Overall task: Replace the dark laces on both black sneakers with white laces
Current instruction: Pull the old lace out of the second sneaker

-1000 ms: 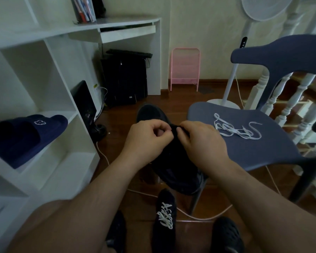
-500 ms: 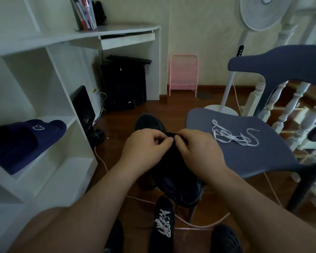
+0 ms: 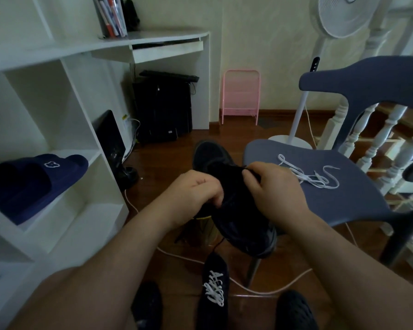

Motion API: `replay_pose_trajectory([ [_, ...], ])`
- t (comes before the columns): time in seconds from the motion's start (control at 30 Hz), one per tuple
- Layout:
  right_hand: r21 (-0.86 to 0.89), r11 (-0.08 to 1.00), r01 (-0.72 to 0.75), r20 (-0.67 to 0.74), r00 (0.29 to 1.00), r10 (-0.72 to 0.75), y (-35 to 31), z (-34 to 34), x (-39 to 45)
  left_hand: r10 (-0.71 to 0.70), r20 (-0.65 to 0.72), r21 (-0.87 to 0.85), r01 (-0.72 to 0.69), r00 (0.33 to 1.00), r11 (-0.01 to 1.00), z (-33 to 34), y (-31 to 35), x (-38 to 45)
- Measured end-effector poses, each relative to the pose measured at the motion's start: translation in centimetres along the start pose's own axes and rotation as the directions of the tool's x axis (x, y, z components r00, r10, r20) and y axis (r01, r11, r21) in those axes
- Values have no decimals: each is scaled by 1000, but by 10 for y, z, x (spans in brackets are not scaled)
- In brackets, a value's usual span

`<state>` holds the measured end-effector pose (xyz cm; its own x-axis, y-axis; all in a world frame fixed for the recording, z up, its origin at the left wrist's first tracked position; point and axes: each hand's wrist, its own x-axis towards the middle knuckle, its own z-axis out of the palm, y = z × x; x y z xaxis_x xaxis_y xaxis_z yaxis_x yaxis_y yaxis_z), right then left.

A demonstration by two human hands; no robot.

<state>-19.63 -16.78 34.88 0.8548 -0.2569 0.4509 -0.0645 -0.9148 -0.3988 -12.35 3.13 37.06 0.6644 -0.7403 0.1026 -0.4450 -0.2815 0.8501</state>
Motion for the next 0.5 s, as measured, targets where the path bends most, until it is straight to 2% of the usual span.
replay_pose_trajectory([
  [0.1,-30,999,23,-6,1000,-24,-8,4,-6,-87,-284,150,134,955,980,6,-6,5],
  [0.13,-27,999,26,-4,1000,-26,-10,6,-7,-101,-321,169,162,942,972,9,-5,6],
  [0.27,-19,996,91,5,996,-91,-20,10,-9,-87,-342,246,179,936,953,17,-2,12],
  [0.4,-34,994,104,0,995,-104,-23,12,-9,-123,-326,156,181,937,971,17,-6,12],
  [0.5,-33,997,64,-14,998,-64,-18,11,-6,-116,-234,60,134,965,989,10,-4,10],
])
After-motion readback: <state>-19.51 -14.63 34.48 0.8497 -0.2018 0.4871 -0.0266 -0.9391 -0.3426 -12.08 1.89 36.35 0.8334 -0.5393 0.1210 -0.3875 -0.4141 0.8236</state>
